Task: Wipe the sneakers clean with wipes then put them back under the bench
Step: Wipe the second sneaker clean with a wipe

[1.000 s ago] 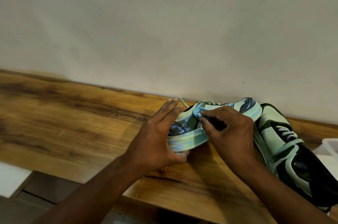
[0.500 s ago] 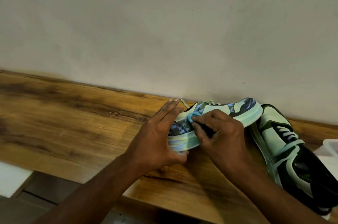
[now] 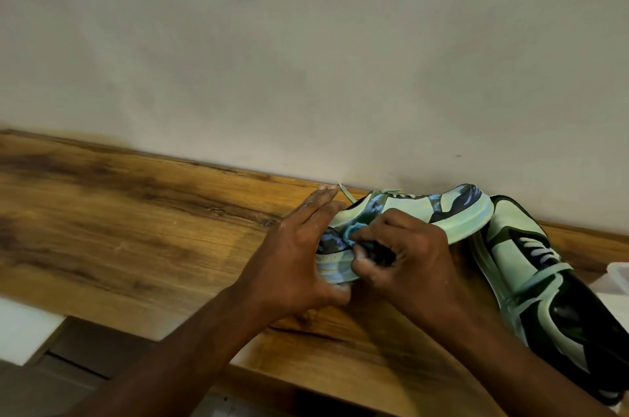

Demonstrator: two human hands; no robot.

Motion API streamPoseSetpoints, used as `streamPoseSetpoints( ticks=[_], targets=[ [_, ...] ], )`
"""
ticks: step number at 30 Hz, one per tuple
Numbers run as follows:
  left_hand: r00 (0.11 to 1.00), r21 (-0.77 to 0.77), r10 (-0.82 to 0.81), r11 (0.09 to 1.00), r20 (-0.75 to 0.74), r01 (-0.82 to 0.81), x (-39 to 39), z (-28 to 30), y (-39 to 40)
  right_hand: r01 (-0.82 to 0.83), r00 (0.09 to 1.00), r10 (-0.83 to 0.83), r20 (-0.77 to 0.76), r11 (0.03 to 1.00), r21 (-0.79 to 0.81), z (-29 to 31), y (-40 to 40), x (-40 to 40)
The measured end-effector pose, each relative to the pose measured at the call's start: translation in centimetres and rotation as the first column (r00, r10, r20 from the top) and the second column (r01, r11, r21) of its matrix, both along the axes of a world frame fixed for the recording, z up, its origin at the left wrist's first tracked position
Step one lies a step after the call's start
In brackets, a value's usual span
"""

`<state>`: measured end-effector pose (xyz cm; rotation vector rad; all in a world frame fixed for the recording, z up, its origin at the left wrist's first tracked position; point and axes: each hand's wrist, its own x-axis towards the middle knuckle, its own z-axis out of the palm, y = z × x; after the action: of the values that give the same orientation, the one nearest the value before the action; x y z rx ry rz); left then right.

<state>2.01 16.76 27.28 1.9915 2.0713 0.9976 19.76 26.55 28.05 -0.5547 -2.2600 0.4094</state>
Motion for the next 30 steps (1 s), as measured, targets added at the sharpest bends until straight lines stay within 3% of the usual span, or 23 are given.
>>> streamPoseSetpoints(
  ticks=[5,12,18,24,30],
  targets=[
    [1.000,0.028,0.002,1.000,-0.005,-0.002,0.1,-0.1,0.1,0.191,0.976,-0.192,-0.102,0.981,-0.017,0.5,1.5,0.5],
    [1.000,0.006,-0.008,1.000,-0.009,0.008,-0.1,0.2,0.1,-0.059,0.997,0.058,0.041,0.998,0.019,0.0,-0.5,0.0],
    [1.000,0.044,0.006,0.999,-0.026,-0.005,0.2,0.0,0.0,0.163,0.980,-0.160,-0.115,0.986,0.019,0.4,1.1,0.1],
    [0.999,-0.019,-0.018,1.000,-0.036,0.018,-0.1,0.4,-0.2,-0.059,0.997,0.056,0.058,0.997,0.047,0.3,-1.1,-0.4],
    [1.000,0.056,0.000,0.998,-0.028,0.002,0.2,-0.1,-0.1,0.165,0.981,-0.161,-0.109,0.986,0.026,0.3,0.7,0.0]
  ],
)
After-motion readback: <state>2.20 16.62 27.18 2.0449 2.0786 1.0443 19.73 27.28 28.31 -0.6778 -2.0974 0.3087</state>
